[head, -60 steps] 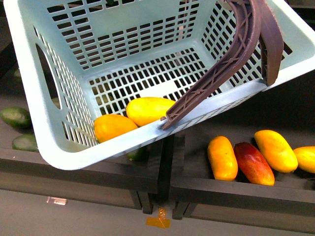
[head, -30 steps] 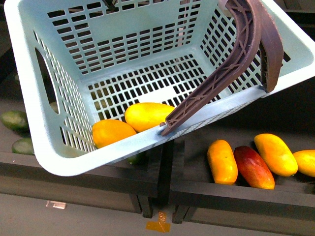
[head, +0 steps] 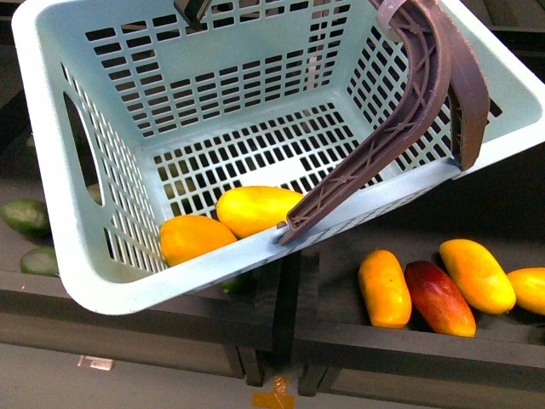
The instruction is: Pick lemon and mango into basket
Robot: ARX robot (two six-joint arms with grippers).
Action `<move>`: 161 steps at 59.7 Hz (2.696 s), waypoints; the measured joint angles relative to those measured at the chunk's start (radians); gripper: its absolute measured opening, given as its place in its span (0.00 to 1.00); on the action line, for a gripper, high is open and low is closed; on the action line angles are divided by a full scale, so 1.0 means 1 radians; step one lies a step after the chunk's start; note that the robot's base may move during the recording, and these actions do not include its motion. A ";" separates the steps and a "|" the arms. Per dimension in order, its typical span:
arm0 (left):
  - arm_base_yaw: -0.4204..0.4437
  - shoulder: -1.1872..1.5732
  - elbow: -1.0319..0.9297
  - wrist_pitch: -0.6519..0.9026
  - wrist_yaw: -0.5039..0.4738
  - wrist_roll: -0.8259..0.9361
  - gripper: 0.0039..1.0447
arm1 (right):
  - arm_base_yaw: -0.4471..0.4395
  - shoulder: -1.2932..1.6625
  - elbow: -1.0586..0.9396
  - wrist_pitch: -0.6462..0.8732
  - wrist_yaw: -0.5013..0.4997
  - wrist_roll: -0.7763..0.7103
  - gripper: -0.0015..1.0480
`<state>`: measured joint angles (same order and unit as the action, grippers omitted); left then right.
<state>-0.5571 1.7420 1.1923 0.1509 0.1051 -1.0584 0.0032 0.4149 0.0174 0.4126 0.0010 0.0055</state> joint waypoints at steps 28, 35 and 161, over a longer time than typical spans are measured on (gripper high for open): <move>0.000 0.000 0.000 0.000 0.000 0.000 0.04 | 0.000 -0.176 0.000 -0.173 0.000 0.000 0.02; 0.000 0.000 0.000 0.000 0.000 0.000 0.04 | 0.000 -0.213 0.000 -0.210 0.000 0.000 0.02; -0.001 0.000 0.002 0.001 -0.001 0.000 0.04 | 0.000 -0.410 0.000 -0.414 -0.002 -0.003 0.92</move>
<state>-0.5579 1.7420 1.1942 0.1516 0.1040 -1.0580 0.0032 0.0051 0.0174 -0.0017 -0.0006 0.0029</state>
